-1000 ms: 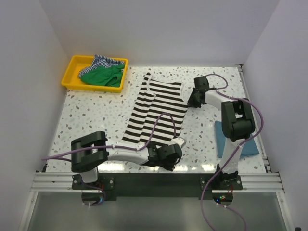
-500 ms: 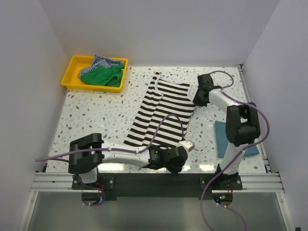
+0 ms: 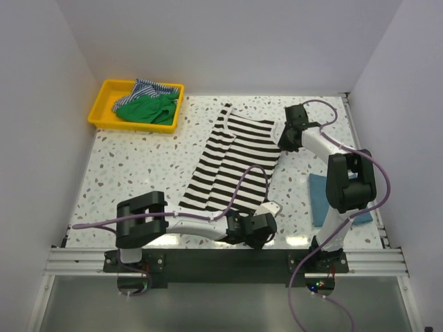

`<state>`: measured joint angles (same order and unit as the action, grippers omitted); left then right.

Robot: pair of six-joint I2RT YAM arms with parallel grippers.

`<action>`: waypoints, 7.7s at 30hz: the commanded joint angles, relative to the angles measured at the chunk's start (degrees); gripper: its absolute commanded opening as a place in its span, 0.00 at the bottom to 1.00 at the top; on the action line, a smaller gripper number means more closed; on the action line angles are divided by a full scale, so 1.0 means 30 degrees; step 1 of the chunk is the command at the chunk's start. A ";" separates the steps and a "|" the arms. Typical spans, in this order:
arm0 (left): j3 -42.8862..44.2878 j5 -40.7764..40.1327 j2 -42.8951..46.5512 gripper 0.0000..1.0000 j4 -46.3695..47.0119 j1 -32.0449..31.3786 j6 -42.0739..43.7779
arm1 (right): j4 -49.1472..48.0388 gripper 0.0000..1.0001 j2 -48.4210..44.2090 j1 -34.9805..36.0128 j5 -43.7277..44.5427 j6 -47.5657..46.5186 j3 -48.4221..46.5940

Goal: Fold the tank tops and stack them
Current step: Fold the tank top

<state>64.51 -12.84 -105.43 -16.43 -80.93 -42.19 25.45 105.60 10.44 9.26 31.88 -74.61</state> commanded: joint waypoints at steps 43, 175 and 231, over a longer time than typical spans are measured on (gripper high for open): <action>-0.5621 0.0911 0.8126 0.00 0.2985 0.1749 -0.1636 | 0.2120 0.00 0.0452 0.1820 0.0692 0.0681 -0.3751; -1.0545 0.4864 1.3317 0.68 0.2129 1.1008 0.0119 | 0.1623 0.63 -1.3603 0.6333 -0.0507 0.5337 1.0733; -1.4882 0.6154 0.9799 0.02 0.2692 1.0686 -0.1609 | 0.5989 0.30 -1.4108 1.7963 0.3623 1.4246 1.5119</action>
<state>23.46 6.02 -75.33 4.19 -48.51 -47.64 35.79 61.49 61.73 16.60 74.61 -27.40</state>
